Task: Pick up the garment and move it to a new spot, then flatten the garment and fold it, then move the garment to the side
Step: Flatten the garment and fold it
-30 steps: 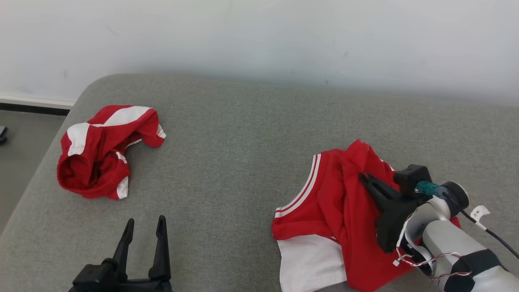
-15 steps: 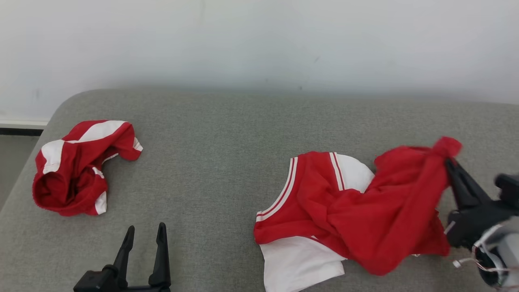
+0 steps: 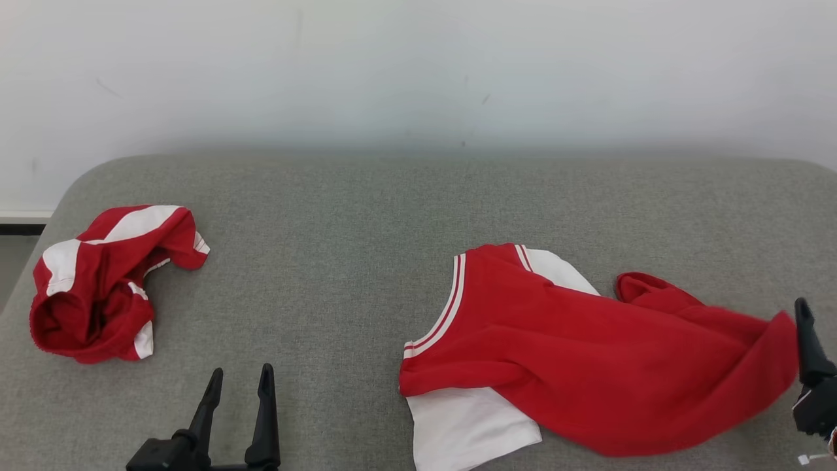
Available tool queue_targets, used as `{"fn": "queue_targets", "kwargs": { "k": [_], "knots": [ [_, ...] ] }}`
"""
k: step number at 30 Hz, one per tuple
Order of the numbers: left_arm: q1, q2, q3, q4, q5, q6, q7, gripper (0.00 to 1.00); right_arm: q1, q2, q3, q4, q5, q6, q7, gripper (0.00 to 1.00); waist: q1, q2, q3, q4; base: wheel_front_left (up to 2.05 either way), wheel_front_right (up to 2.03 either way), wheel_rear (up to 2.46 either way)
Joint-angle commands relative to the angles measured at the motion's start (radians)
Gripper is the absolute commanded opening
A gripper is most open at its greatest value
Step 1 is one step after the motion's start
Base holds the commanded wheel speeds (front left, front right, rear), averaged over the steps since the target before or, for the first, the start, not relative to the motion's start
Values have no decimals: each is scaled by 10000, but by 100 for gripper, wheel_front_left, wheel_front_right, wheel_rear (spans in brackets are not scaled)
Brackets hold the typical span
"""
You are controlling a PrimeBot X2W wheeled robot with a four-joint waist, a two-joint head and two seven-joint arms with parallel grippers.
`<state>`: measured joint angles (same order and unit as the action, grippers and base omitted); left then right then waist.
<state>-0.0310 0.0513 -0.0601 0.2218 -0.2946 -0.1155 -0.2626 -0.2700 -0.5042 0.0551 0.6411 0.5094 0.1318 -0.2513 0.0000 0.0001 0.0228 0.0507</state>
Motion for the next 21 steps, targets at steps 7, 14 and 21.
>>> {"fn": "queue_targets", "kwargs": {
  "k": [7,14,21],
  "knots": [
    [249,-13,6,40,75,-60,-33,100,167,581,-747,-1341,-1081,-23,-117,100,0,-1,-268,-230,0,0,0],
    [298,-13,104,-37,120,-47,-33,100,1169,1657,-1132,-3901,-1724,-23,-141,100,0,-1,-321,-419,0,0,0],
    [232,-13,137,-43,176,-66,-33,100,2244,2535,-989,-5342,-1962,-23,-131,100,0,-1,-250,-549,0,0,0]
  ]
}}
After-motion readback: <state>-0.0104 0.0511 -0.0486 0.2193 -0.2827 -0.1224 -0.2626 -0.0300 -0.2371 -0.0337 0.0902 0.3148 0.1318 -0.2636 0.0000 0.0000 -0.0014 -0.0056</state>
